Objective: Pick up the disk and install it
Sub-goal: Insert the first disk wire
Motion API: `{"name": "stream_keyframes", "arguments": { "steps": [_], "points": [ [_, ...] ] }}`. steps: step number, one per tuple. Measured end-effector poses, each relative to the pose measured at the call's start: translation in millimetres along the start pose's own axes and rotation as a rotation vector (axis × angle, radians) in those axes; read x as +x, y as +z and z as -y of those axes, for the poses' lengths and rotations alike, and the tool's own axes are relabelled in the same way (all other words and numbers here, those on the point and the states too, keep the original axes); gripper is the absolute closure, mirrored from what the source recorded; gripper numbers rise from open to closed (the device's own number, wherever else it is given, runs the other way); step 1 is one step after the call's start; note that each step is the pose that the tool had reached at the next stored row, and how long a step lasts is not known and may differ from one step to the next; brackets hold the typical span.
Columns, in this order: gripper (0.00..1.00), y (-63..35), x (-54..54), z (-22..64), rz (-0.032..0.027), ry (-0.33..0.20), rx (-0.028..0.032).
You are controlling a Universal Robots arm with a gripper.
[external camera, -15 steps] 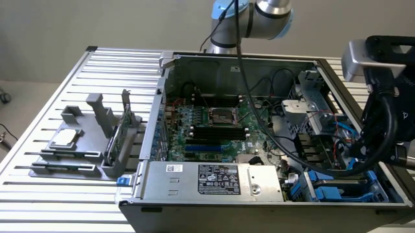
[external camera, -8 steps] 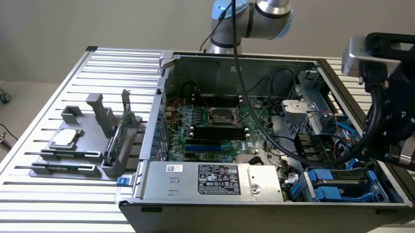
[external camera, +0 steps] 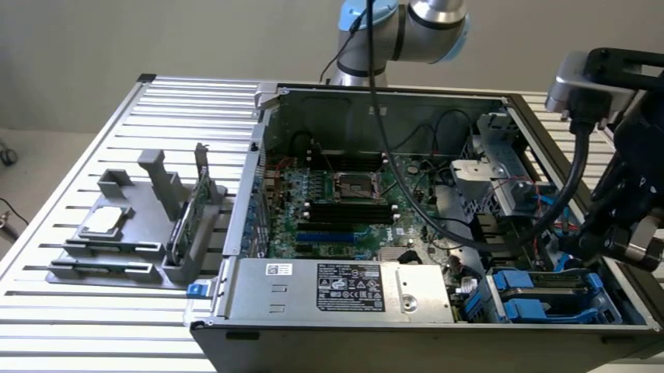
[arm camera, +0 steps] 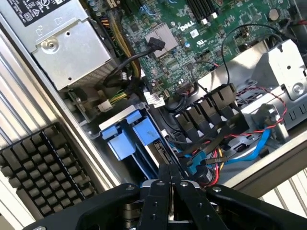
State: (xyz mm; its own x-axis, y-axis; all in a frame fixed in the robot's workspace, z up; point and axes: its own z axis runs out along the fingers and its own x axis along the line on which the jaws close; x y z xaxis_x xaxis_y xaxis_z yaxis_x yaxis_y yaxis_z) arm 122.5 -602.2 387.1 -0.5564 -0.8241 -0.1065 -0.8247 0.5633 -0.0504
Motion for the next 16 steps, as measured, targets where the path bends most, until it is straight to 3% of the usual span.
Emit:
{"name": "stream_keyframes", "arguments": {
  "steps": [11, 13, 16],
  "points": [
    [0.89, 2.3, 0.3, -0.1, -0.0107, 0.188, 0.0186],
    [0.89, 2.7, 0.4, -0.2, -0.0146, 0.215, 0.0184],
    [0.89, 3.1, 0.3, -0.2, -0.0249, 0.244, 0.0113]
  ]
}}
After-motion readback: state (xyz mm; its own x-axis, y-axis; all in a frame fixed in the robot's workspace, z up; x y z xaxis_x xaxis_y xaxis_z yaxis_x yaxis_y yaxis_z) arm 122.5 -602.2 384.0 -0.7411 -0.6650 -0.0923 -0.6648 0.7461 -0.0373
